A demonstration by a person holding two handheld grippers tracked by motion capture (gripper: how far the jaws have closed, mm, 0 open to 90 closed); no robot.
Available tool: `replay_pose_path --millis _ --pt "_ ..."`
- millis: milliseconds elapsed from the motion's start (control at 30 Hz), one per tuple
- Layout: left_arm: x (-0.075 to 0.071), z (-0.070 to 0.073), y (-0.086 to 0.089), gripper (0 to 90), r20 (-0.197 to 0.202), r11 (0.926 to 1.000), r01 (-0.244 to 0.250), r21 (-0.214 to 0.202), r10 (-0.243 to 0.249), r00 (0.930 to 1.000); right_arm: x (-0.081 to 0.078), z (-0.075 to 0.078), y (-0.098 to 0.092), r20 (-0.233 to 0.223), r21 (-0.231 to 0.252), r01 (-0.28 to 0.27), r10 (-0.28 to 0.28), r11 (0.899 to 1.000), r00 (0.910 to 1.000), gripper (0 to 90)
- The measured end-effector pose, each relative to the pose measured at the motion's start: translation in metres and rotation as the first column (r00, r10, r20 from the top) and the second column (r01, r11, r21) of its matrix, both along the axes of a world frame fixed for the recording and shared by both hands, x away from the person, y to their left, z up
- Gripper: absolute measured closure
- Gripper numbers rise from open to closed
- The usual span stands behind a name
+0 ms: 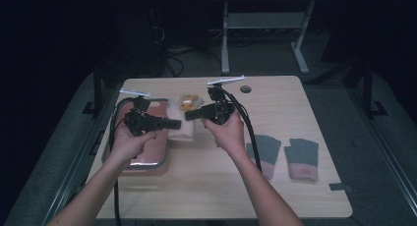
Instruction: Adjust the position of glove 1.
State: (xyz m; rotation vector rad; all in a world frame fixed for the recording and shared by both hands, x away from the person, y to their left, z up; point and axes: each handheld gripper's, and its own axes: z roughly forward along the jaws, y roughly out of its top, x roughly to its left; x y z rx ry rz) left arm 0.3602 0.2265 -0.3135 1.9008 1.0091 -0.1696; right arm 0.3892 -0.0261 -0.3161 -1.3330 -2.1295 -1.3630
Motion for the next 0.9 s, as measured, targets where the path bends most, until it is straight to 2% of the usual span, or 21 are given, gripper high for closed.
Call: replay_pose_path --millis 133,200,700,900 --pt "0.001 0.001 0.009 68.9 0.004 0.9999 -0.01 0.005 0.009 0.9999 0.003 0.002 0.01 0.002 -0.003 -0.009 0.009 1.0 1.0 80.7" --pt "0.001 0.001 0.013 68.9 0.002 0.9998 -0.018 0.004 0.018 0.9998 0.005 0.002 0.015 -0.013 -0.002 -0.014 0.014 1.0 0.9998 80.7" --pt "-0.003 0.005 0.041 69.0 0.003 0.9984 -0.057 0.008 0.057 0.9984 0.012 0.007 0.046 0.001 -0.026 -0.057 0.057 0.998 0.9984 80.5" --pt "-0.005 0.007 0.051 69.0 0.007 0.9973 -0.071 0.016 0.071 0.9975 0.013 0.007 0.058 -0.006 -0.018 -0.07 0.069 0.997 0.9976 80.5"
